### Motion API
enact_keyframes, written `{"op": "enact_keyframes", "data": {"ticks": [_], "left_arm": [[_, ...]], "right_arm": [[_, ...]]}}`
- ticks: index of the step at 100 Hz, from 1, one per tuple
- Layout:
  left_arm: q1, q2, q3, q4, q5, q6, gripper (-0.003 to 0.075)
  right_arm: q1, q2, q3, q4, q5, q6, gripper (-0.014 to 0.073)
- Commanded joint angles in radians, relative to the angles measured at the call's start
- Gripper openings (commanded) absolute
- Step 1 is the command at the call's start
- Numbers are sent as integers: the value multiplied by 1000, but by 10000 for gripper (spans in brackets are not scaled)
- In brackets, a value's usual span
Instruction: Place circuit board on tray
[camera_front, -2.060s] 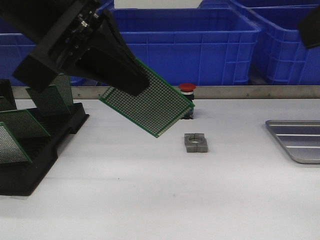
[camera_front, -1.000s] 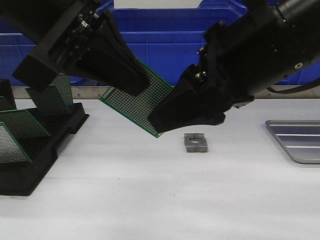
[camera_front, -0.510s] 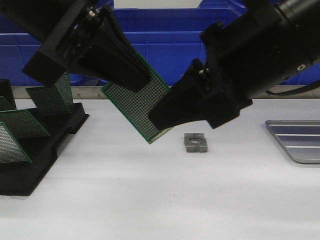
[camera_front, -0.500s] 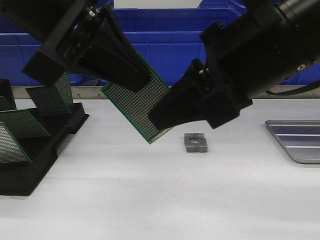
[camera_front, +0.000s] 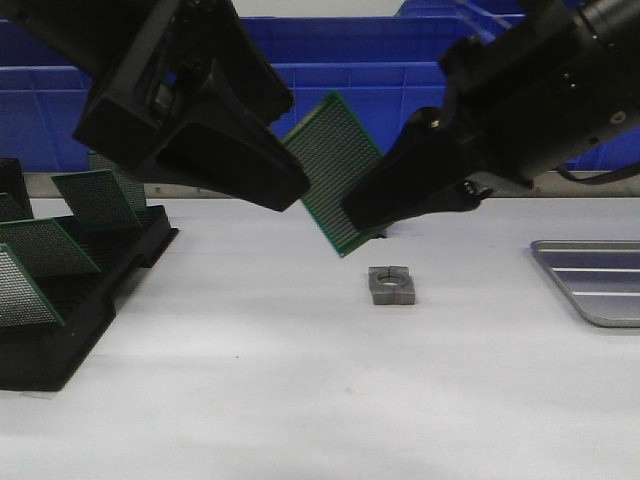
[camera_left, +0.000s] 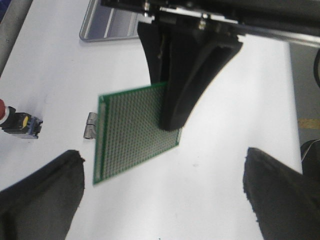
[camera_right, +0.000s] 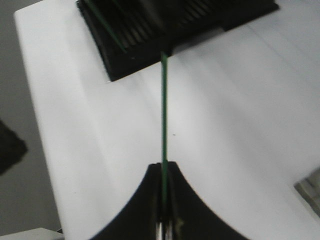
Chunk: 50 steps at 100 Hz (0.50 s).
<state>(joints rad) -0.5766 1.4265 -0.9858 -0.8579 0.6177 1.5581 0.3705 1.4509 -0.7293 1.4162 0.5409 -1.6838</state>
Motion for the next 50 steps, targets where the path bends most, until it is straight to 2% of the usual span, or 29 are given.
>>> {"op": "enact_keyframes", "data": {"ticks": [1,16,27,50], "left_arm": [[-4,-27,-28,-37,-44,-12,607],[-4,-27,-28,-37,-46,-12,607],[-4,-27,-28,-37,-47,-12,607],[-4,-27,-28,-37,-49,-12,607]], "right_arm": [[-68,-26,-30,38,14,77,-25],[-217,-26,-30,38,11,106,-25],[-318,-22,-30,38,-48,106,-25],[-456,36,-30,38,-143,106,-25]]}}
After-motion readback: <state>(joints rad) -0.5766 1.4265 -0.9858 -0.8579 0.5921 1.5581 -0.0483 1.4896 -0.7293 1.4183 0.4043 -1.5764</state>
